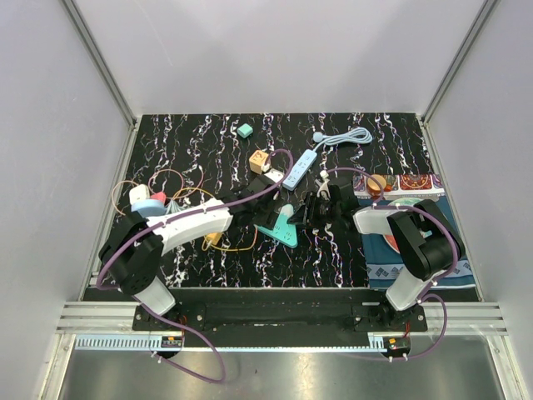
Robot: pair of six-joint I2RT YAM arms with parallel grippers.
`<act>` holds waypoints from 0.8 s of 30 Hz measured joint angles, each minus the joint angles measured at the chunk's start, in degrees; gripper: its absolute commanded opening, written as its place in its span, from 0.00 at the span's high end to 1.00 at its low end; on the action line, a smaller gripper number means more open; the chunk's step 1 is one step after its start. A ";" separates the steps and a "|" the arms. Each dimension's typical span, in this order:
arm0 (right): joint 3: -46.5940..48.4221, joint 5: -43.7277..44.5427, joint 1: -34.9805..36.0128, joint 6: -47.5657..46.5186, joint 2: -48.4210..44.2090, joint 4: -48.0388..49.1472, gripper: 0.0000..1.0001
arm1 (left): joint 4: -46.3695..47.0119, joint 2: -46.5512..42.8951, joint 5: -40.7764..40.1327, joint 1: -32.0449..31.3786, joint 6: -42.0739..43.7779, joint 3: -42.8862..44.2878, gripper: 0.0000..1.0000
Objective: Insert the plug
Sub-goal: Insert the plug into the socket.
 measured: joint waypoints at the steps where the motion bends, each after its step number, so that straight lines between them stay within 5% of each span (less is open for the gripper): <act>1: 0.00 0.00 0.00 0.00 0.00 0.00 0.55 | 0.09 0.00 -0.22 -0.07 -0.02 0.00 0.32; 14: 0.00 0.02 0.00 0.00 0.00 -0.02 0.55 | -0.44 -2.21 -0.76 -1.07 -0.37 -1.20 0.31; 24: 0.00 0.02 0.00 0.00 0.00 0.00 0.56 | -0.74 -2.54 -0.39 -1.07 -0.42 -1.90 0.46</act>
